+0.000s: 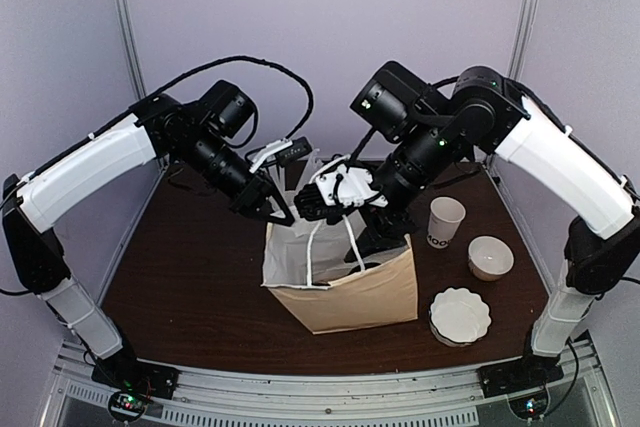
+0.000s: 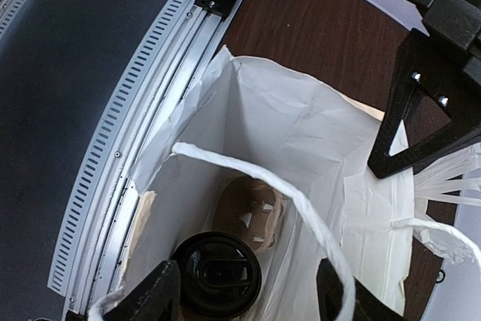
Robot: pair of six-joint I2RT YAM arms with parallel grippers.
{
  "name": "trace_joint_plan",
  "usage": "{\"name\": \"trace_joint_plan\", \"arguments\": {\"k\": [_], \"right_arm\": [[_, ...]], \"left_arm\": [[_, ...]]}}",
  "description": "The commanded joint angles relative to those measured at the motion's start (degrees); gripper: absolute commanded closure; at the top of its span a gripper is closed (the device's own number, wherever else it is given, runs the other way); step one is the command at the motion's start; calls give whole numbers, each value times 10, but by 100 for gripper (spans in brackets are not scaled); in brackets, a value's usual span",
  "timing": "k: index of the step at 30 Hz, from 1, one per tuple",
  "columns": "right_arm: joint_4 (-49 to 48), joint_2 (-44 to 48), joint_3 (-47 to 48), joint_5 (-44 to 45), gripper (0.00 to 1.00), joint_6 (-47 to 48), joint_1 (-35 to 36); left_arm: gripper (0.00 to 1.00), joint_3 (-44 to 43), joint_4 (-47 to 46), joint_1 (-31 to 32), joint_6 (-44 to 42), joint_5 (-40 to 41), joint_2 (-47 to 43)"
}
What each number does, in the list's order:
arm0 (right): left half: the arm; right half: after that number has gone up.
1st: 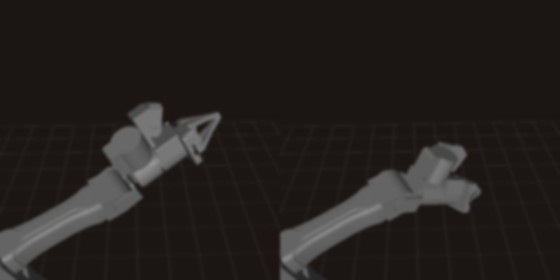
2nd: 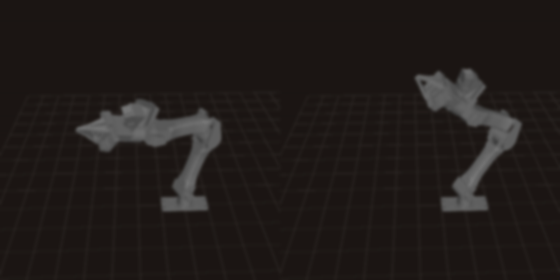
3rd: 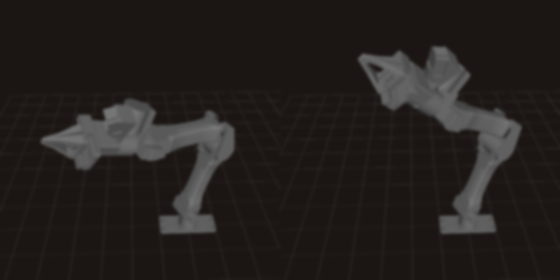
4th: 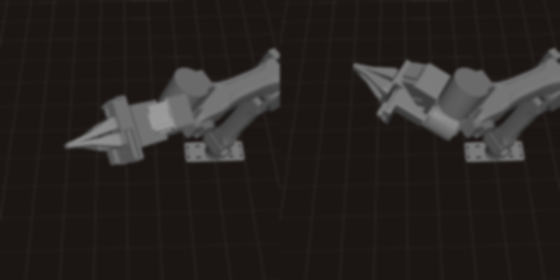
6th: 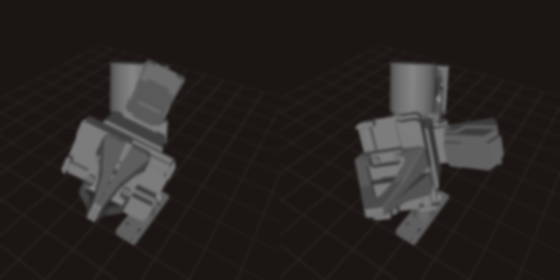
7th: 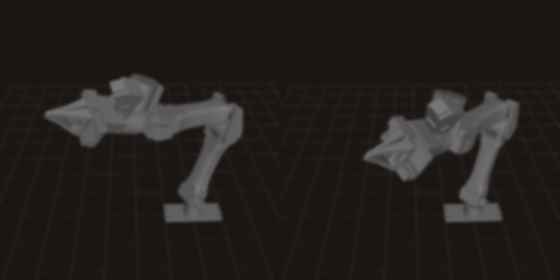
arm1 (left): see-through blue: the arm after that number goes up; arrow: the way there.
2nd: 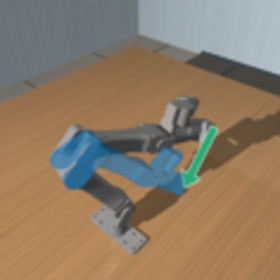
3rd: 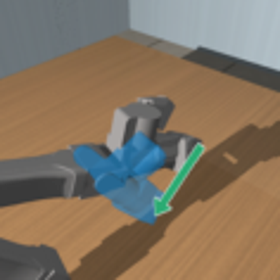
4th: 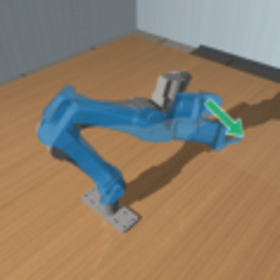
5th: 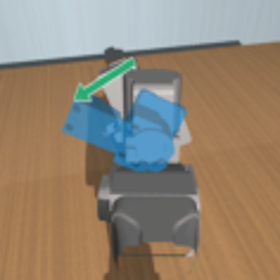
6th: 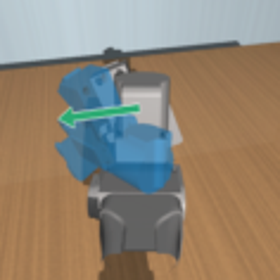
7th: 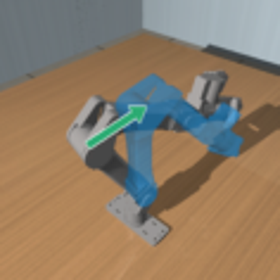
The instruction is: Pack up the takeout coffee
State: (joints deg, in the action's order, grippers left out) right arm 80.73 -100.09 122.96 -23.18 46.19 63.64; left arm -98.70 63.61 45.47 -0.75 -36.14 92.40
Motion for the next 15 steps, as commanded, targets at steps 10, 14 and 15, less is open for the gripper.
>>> {"name": "trace_joint_plan", "arguments": {"k": [10,14,15], "right_arm": [[-33,28,109,79,15,-23,-41],[-39,54,109,85,13,-30,-97],[-42,63,102,82,13,-33,-116]], "left_arm": [[100,-8,24,1,-27,78,-33],[100,-23,27,1,-32,109,-43],[100,-27,30,1,-33,116,-45]]}}
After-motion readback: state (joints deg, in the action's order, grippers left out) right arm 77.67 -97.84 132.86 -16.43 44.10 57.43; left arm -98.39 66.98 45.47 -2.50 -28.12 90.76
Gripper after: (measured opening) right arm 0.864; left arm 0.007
